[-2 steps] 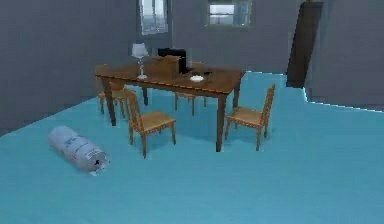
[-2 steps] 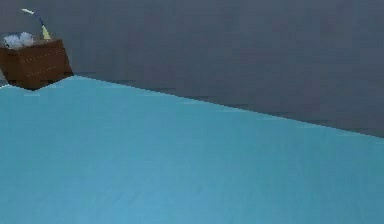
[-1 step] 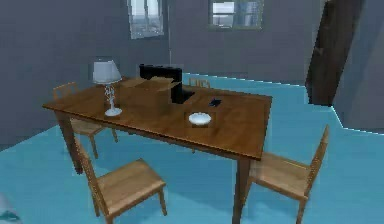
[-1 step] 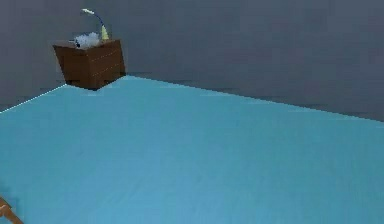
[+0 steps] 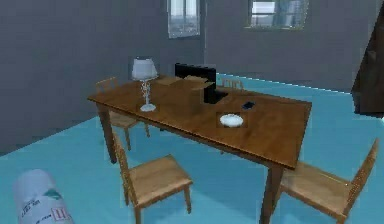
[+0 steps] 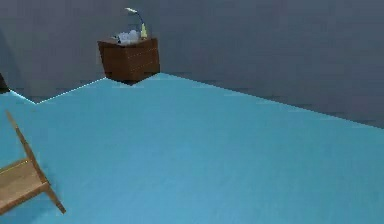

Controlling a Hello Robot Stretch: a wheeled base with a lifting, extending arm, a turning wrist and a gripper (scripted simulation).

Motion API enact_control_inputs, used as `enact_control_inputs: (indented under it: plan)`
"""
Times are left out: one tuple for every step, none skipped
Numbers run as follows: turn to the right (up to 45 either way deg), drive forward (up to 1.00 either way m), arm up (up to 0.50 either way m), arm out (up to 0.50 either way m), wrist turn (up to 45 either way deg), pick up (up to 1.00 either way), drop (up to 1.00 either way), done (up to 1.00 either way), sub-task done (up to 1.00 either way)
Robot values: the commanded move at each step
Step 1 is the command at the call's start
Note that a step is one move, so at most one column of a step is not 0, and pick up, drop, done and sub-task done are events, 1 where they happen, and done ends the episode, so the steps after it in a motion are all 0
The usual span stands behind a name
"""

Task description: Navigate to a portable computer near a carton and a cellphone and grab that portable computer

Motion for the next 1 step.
enact_control_inputs:
  plan:
    - [0.0,0.30,0.00,0.00,0.0,0.00,0.00,0.00,0.00]
